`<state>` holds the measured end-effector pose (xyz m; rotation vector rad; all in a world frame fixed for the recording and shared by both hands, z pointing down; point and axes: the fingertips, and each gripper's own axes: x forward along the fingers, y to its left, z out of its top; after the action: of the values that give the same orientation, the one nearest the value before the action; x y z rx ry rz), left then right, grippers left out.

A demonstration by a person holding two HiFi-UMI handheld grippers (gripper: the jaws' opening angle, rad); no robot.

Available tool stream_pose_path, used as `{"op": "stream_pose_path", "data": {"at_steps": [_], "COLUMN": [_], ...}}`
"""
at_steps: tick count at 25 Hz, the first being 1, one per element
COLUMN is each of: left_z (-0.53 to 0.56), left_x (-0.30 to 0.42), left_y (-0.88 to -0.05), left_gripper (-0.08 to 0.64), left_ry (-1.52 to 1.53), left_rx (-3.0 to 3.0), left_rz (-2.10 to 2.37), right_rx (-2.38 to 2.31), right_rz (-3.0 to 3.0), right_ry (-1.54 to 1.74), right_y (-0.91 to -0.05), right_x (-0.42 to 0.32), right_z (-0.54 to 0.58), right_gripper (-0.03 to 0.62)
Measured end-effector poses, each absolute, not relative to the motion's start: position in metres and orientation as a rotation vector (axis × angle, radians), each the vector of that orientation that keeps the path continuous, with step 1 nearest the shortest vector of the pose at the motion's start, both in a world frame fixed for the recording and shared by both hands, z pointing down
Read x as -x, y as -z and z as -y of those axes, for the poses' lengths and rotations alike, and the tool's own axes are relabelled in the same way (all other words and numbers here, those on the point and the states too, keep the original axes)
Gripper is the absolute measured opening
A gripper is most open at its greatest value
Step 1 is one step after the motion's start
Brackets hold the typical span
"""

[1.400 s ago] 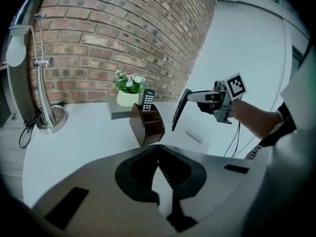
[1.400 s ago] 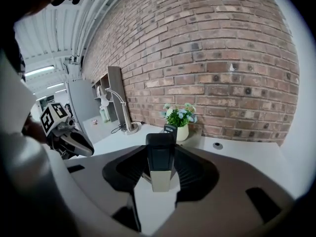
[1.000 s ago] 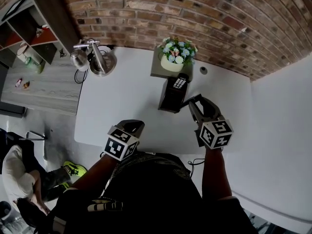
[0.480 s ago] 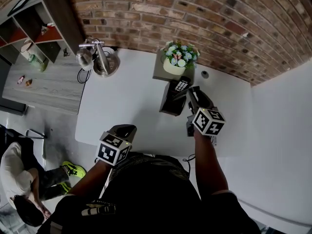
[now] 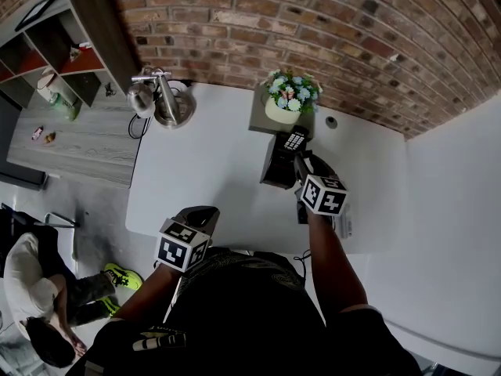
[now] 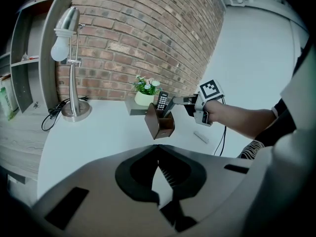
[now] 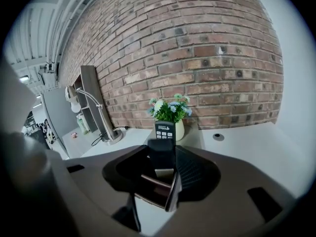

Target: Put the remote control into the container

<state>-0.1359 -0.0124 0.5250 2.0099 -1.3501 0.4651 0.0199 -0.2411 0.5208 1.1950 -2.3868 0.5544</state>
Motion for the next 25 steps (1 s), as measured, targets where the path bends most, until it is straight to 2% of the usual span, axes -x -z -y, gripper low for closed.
{"op": "stream_pose_path", "data": {"at_steps": [10, 18, 19, 22, 23, 25], "left_z": [0.011, 0.017, 0.019, 0.024, 0.026, 0.027], "left_x": [0.134, 0.131, 0.131, 0.133, 0.134, 0.133], "left_y": [-0.523, -0.505, -0.503, -0.494, -0.491, -0.487], "left_gripper": [0.005, 0.005, 0.005, 0.005, 0.005, 0.005], "left_ry": [-0.470, -0.433, -0.424, -0.391, -0.382, -0.373], "left_rx": [-2.041, -2.123, -2.134, -2.170, -2.183, -2.210], "left_rz": [1.320, 1.320, 1.329, 1.362, 1.369, 1.368], "right_rx": [-1.156, -1.056, -1.054, -1.064, -1.060, -1.048], "right_rz": [2.432, 2.508, 2.521, 2.561, 2.575, 2.593], "right_ry": [-0.473, -0.554, -0.552, -0.534, -0.533, -0.547], "right_y": [-0.506, -0.489, -0.484, -0.468, -0.464, -0.461], "right_x": [-0.015, -0.009, -0.010, -0.017, -0.018, -0.018], "right_z": [0.230, 0.187, 0.181, 0.163, 0.156, 0.141], "right_gripper": [0.176, 0.170, 0.153, 0.030, 0.008, 0.008]}}
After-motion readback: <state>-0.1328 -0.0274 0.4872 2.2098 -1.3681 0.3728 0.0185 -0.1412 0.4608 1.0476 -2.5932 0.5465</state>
